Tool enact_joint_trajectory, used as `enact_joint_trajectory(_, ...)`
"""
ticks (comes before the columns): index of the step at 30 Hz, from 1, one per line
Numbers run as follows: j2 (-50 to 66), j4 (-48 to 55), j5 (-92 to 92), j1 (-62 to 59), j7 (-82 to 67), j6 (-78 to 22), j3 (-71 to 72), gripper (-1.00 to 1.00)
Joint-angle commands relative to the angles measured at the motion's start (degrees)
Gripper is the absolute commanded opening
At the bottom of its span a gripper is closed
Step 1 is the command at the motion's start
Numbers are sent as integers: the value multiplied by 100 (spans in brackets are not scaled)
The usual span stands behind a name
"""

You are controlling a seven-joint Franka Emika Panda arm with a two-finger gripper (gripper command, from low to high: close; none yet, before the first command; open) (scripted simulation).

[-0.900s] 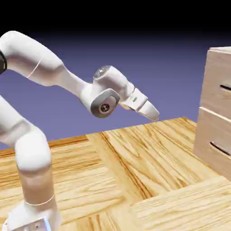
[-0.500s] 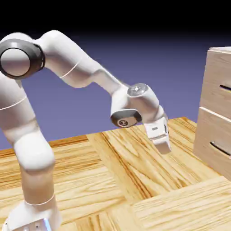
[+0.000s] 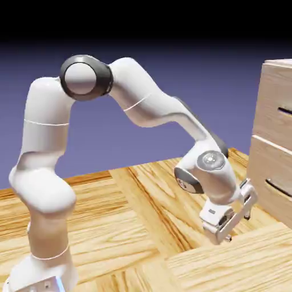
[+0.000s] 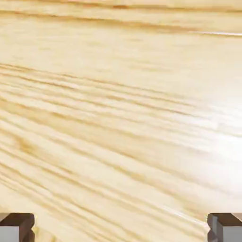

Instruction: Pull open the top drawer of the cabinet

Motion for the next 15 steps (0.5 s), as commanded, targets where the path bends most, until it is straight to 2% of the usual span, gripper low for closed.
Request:
enact_joint_trajectory(1, 181, 105, 250, 83, 27, -50, -152, 0)
enact_joint_trajectory(15, 2715, 1576, 3738, 1239, 412, -752, -2280, 0)
